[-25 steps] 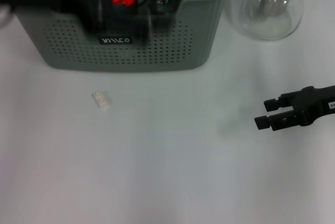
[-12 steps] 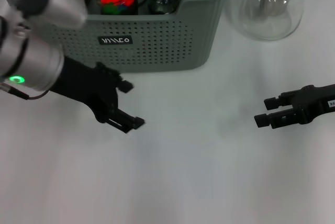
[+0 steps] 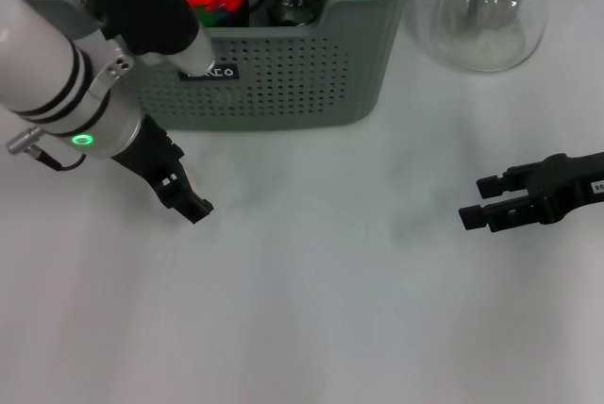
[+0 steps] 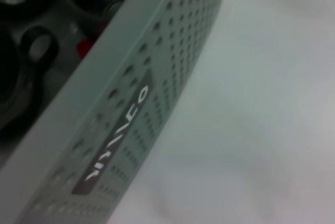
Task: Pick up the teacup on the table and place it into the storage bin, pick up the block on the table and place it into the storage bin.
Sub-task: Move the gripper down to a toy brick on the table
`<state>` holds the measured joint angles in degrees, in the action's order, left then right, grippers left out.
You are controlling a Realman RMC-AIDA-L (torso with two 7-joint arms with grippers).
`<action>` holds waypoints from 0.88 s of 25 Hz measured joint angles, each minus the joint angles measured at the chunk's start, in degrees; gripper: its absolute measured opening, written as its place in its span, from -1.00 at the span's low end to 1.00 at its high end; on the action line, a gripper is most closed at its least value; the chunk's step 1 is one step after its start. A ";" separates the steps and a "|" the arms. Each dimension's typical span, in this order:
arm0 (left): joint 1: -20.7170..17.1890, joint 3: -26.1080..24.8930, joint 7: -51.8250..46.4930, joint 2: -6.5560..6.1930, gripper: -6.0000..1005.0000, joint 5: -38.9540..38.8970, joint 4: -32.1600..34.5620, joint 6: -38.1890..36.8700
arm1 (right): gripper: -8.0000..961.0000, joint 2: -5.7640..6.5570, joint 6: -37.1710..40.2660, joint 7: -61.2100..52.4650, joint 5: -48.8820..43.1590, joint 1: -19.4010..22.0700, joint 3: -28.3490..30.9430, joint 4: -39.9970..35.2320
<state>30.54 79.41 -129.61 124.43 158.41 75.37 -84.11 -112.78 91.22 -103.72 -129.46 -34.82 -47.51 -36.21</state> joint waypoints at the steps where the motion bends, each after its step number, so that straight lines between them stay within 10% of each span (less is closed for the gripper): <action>1: 0.26 0.42 -0.45 0.00 0.75 0.32 -0.29 0.37 | 0.72 0.00 -0.09 0.00 0.00 0.00 -0.06 0.00; 22: 6.00 -0.89 -2.19 -0.76 0.74 3.73 -11.47 5.75 | 0.72 0.03 -0.61 0.07 0.00 -0.06 -0.38 0.00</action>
<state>36.54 78.52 -131.80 123.67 162.14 63.90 -78.36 -112.76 90.61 -103.65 -129.46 -34.88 -47.90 -36.21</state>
